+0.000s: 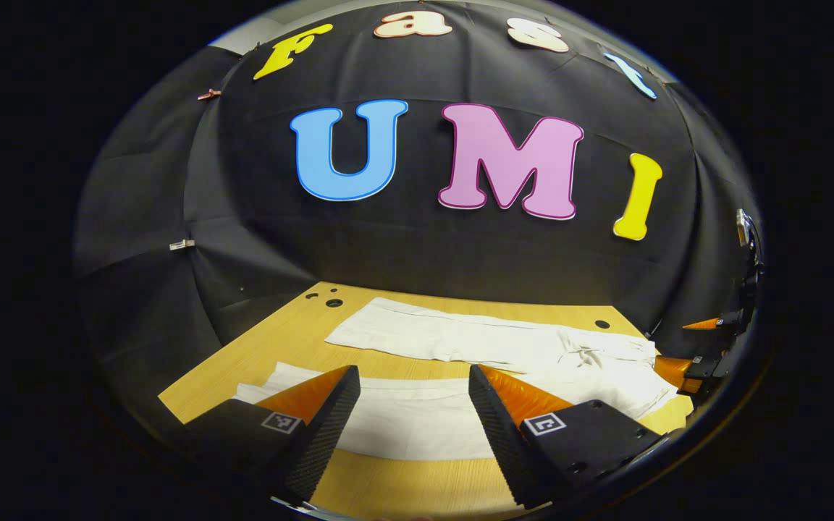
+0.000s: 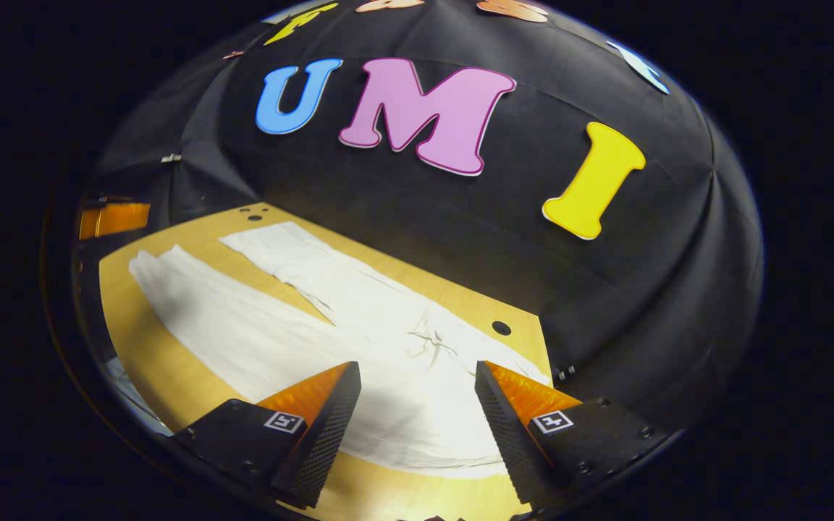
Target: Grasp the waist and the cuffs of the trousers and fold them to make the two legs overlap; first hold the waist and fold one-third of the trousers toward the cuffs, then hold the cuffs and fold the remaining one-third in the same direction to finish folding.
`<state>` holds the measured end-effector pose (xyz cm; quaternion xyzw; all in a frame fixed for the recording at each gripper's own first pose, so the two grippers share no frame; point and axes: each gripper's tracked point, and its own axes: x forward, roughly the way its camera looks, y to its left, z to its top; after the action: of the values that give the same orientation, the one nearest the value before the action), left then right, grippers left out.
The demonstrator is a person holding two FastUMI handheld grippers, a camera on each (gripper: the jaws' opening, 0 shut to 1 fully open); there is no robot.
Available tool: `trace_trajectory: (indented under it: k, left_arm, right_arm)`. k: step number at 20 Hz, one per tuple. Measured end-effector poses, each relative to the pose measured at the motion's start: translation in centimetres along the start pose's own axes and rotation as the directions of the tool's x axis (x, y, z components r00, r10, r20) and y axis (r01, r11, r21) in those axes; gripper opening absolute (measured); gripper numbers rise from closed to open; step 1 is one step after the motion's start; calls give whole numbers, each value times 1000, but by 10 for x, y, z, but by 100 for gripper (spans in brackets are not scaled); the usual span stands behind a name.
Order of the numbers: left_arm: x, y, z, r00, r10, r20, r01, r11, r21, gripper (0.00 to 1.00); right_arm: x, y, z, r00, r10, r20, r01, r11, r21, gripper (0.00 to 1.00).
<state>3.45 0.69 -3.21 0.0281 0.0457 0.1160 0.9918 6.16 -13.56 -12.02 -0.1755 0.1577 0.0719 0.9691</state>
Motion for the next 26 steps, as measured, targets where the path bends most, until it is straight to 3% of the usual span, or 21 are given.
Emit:
trace_trajectory:
  k: [2, 4, 9, 12, 18, 25, 26]
  left_arm:
    - [1, 0, -6, 1000, 27, -14, -27, 1000, -5, 91]
    - [1, -8, -14, 999, 22, -27, -22, 1000, -3, 96]
    - [-3, -23, -28, 999, 7, -41, -4, 998, 56, 95]
    - [0, -26, -34, 999, 6, -39, -4, 998, 66, 96]
    - [-1, -15, -55, 995, 57, -87, -53, 998, 46, 96]
    - [-6, 8, -62, 985, 135, -108, -132, 991, 32, 96]
    - [-7, 9, -61, 984, 140, -108, -137, 990, 30, 96]
  right_arm:
    - [1, -10, -19, 999, 41, -26, -43, 997, -69, 98]
    - [1, -20, -37, 995, 86, -59, -91, 991, -98, 98]
    - [2, -66, -86, 985, 79, -151, -120, 952, -283, 98]
    - [3, -76, -121, 968, 110, -224, -184, 920, -345, 98]
    - [7, -89, -185, 930, 150, -337, -307, 821, -481, 98]
    - [31, -100, -219, 933, 96, -346, -312, 694, -649, 98]
    - [33, -100, -218, 936, 93, -340, -309, 683, -662, 94]
